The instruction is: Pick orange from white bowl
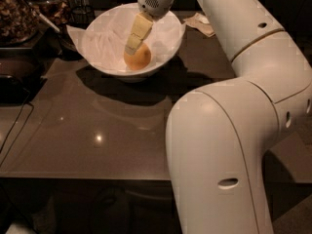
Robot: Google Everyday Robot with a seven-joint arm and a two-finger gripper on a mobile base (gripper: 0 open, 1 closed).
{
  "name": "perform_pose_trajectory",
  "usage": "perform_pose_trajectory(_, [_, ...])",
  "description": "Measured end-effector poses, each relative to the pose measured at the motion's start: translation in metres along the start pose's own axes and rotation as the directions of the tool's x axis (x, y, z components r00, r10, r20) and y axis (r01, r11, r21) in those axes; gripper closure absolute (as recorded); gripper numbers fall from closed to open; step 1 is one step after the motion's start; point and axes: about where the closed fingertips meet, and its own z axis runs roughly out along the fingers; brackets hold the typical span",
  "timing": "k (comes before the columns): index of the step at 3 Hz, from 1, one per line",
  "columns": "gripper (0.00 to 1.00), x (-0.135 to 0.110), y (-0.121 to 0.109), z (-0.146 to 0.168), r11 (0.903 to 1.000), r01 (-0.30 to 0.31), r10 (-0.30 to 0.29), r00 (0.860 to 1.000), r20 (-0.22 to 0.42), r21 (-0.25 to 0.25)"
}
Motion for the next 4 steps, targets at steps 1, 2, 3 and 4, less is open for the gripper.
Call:
perform_pose_trajectory(1, [0.08,-0.005,-0.001,0.016,0.9991,-0.034,0.034,0.999,-0.009,-0.025])
perform_pose_trajectory(2, [0.04,-0.004,-0.003,0.028,0.997,-0.066,0.065,0.998,-0.016,-0.04])
perform_pose_trajectory(3, [0.05,0.0,-0.002,0.041,0.9938,-0.091,0.09,0.996,-0.021,-0.065])
perform_pose_trajectory(4, [0.06,0.005,-0.002,0.053,0.9913,-0.105,0.102,0.994,-0.031,-0.08])
